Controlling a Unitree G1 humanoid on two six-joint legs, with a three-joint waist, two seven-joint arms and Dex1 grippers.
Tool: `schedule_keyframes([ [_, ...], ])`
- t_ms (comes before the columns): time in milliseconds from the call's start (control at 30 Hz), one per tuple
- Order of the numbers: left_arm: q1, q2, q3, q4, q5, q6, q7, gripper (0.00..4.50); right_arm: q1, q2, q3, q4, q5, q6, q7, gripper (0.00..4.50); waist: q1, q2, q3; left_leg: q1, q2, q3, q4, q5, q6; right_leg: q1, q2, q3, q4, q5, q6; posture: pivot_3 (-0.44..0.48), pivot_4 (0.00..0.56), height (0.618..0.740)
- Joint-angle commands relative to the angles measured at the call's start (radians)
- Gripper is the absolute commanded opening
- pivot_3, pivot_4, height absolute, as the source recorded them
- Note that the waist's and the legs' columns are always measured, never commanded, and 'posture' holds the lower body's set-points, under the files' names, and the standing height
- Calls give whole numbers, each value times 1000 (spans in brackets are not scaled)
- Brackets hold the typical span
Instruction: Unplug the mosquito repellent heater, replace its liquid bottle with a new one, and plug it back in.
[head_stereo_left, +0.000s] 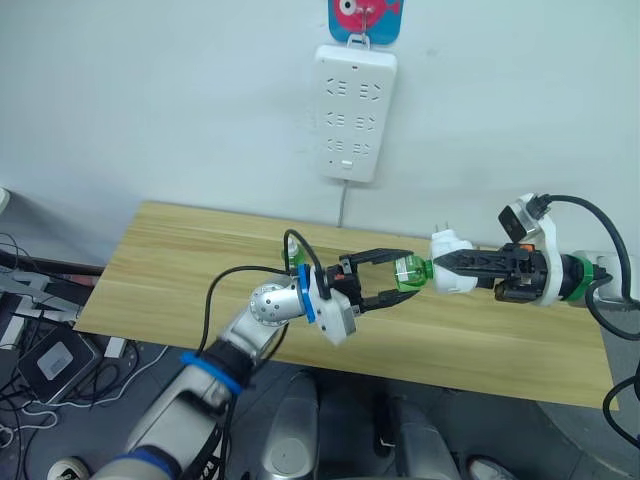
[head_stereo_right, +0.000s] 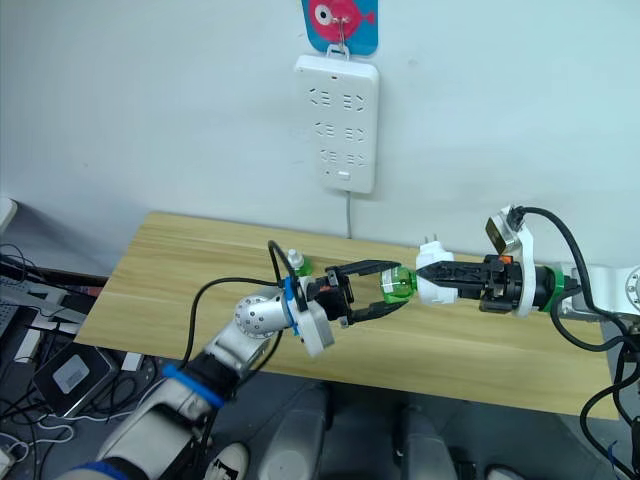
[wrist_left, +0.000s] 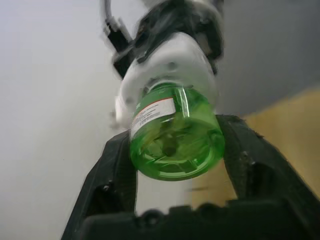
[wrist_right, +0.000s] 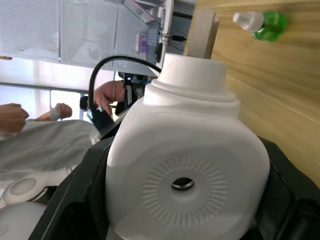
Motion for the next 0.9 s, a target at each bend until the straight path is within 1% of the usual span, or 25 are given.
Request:
schedule_keyframes([
  [33,-25,97,85,-198,-591,719,20,2231,-8,-23,-25,-70,35,15,43,3127,-11,0,0,0,0,-3,0,0,0,0,1,-1,0,-1,0,309,287,740],
  [67,-46,115,117,-189,-752,887,51,2231,-8,-22,-22,-84,35,15,49,3127,-18,0,0,0,1,-5,0,1,1,1,2,-2,0,-3,4,309,287,740],
  [100,-69,125,142,-159,-867,1022,77,2231,-7,-24,-18,-101,35,16,56,3127,-25,0,0,0,1,-6,0,2,3,1,3,-4,0,-4,4,309,289,740],
  [133,-94,132,159,-110,-954,1147,95,2231,-4,-23,-15,-113,35,16,61,3127,-31,0,0,0,1,-7,0,2,4,2,3,-5,0,-4,4,311,289,740],
  [200,-127,137,189,-29,-1062,1327,91,2231,-3,-22,-8,-121,35,13,68,3127,-47,0,0,0,0,-8,0,4,6,3,3,-6,0,-4,4,310,287,740],
  [267,-144,128,224,37,-1110,1445,84,2231,-4,-25,-3,-119,35,9,71,3127,-65,0,0,1,-1,-8,1,4,6,3,3,-6,0,-4,4,309,289,740],
  [333,-148,126,247,70,-1094,1524,59,2231,-1,-35,-4,-111,35,8,72,3127,-72,0,0,0,-1,-7,0,4,6,3,2,-5,0,-4,4,309,289,740],
  [433,-137,135,277,81,-1035,1596,14,2231,6,-59,-12,-91,35,7,67,3127,-80,0,0,0,-1,-7,-1,4,6,2,2,-5,0,-4,3,294,292,740],
  [567,-110,143,333,90,-964,1635,-17,2231,28,-91,-36,-50,-1,0,62,3127,-87,0,0,0,0,-8,-2,4,6,2,3,-6,0,-4,2,290,295,740],
  [600,-102,147,346,84,-947,1641,-29,2231,33,-94,-44,-40,-41,-6,59,3127,-89,0,0,0,-1,-8,-2,4,6,2,3,-6,0,-4,2,289,295,740],
  [667,-86,156,367,71,-907,1647,-47,2231,46,-90,-56,-28,-163,-36,60,3127,-89,0,0,0,-1,-7,-1,4,6,2,2,-5,0,-4,2,289,295,740],
  [700,-79,159,376,69,-887,1649,-58,2231,53,-84,-52,-26,-255,-69,62,3127,-89,0,0,0,-1,-7,-1,4,6,2,2,-5,0,-4,2,296,298,740],
  [800,-60,150,390,63,-819,1639,-71,2231,62,-82,61,7,-614,-187,28,3127,-89,0,0,0,-1,-6,-1,4,6,2,2,-4,0,-4,2,296,298,740],
  [833,-54,143,393,53,-804,1641,-76,2231,61,-90,129,36,-759,-239,30,3127,-89,0,0,1,-1,-6,-1,4,6,2,1,-4,0,-4,2,302,298,740],
  [900,-49,128,403,39,-785,1649,-84,2231,57,-90,208,88,-955,-314,54,3127,-86,0,0,0,-2,-5,-1,4,6,1,0,-3,0,-4,2,302,298,740],
])
